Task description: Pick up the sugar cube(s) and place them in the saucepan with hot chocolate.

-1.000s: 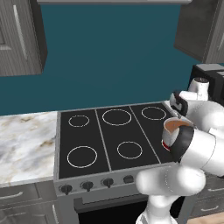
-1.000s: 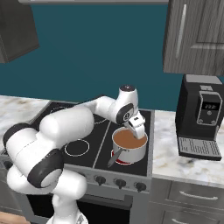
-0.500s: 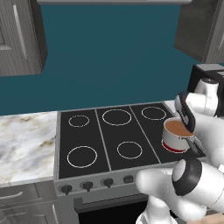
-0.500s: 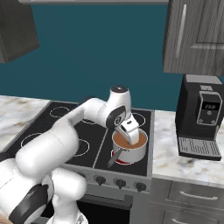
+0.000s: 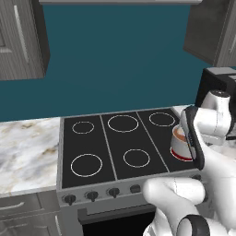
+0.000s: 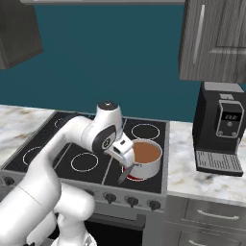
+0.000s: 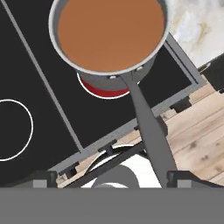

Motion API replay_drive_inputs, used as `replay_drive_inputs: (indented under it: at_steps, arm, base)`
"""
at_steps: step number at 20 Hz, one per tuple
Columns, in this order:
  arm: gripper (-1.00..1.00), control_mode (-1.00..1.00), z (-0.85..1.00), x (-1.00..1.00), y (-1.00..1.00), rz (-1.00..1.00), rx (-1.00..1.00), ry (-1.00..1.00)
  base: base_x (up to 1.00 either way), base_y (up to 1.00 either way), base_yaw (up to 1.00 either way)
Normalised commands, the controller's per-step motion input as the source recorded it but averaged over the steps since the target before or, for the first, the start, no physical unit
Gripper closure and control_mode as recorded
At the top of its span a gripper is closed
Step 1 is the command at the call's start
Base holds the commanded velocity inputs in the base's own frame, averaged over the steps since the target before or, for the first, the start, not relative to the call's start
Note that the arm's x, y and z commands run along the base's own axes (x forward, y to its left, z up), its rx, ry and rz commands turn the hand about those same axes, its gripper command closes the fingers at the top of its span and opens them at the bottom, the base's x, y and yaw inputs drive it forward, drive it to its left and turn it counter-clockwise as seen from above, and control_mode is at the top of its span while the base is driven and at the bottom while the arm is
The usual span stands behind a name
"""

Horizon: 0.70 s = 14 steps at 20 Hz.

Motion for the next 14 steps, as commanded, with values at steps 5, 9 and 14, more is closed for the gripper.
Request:
replay_drive_inputs:
  at_steps: [5,9,14]
  arm:
    - [-1.00,-1.00,0.00,-0.43,0.58,0.27,0.00,0.00]
    - [-1.00,-1.00,0.00,-0.37,0.50,0.29,0.00,0.00]
    - [-1.00,-1.00,0.00,-0.26,0.53,0.30,0.00,0.00]
  base:
    - [0.00,0.00,0.00]
    - [0.00,0.00,0.00]
    - [0.00,0.00,0.00]
